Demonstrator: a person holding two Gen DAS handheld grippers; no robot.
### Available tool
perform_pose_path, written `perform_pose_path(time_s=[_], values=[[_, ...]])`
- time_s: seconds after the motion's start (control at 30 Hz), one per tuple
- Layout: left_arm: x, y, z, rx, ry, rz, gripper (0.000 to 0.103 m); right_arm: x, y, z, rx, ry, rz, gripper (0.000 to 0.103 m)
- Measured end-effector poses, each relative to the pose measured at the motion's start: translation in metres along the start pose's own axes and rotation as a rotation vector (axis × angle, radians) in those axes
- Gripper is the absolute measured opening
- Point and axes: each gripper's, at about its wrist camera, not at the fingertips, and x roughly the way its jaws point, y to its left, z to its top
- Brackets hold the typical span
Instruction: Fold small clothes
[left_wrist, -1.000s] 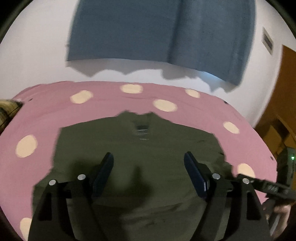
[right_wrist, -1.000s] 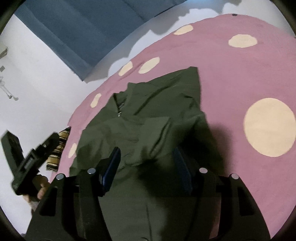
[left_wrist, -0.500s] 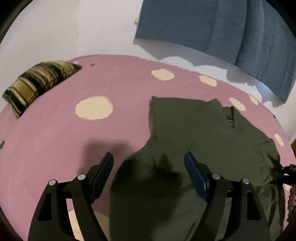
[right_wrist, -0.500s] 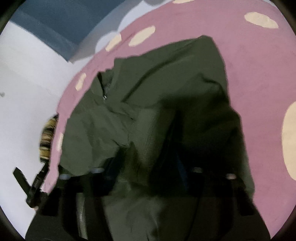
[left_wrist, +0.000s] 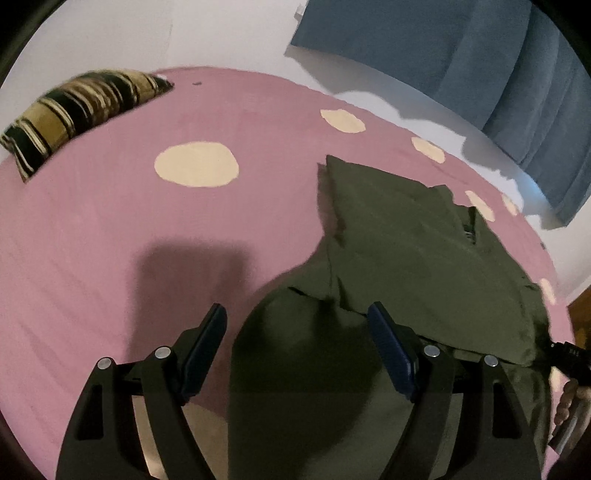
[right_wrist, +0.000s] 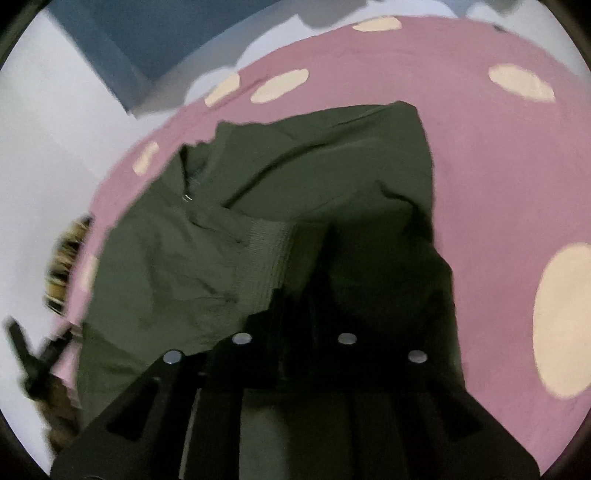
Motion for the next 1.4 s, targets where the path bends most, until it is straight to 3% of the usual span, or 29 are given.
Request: perform_pose_path(time_s=[0.07,0.17,0.3,0.47,0.73,0.83,1.07,1.2,1.4], values=[[-0.007,0.007,0.0,0.008,0.017,-0.063,0.077,-0.021,-0.005,-0.005,0.02,-0.015,0.07,0.039],[-0.018,0.017,-0.002,0.03,0.047,-0.153,0.079,-0.054,-0.012,-0.02,0.001,-0.041,0.086,0.047],[-0.034,0.037,-0.021,0.078,0.107,-0.247,0.08,-0.093,-0.036,-0.052,0.028,-0.043,0.106,0.05],[-0.06,0.064,-0.047,0.07,0.146,-0.375,0.081,-0.12,-0.061,-0.105,0.083,0.021,0.172,0.051],[-0.074,0.08,-0.091,0.026,0.249,-0.527,0.082,-0.127,-0.055,-0.168,0.057,0.145,0.317,0.06],[-0.072,0.076,-0.099,0.032,0.291,-0.572,0.082,-0.126,-0.043,-0.175,0.025,0.182,0.396,0.061],[-0.07,0.058,-0.115,0.07,0.368,-0.699,0.082,-0.121,-0.023,-0.18,-0.032,0.238,0.45,0.064],[-0.072,0.046,-0.123,0.12,0.359,-0.696,0.082,-0.124,-0.02,-0.187,-0.043,0.259,0.477,0.064],[-0.072,0.037,-0.125,0.112,0.354,-0.687,0.082,-0.112,-0.006,-0.179,-0.058,0.284,0.505,0.064]])
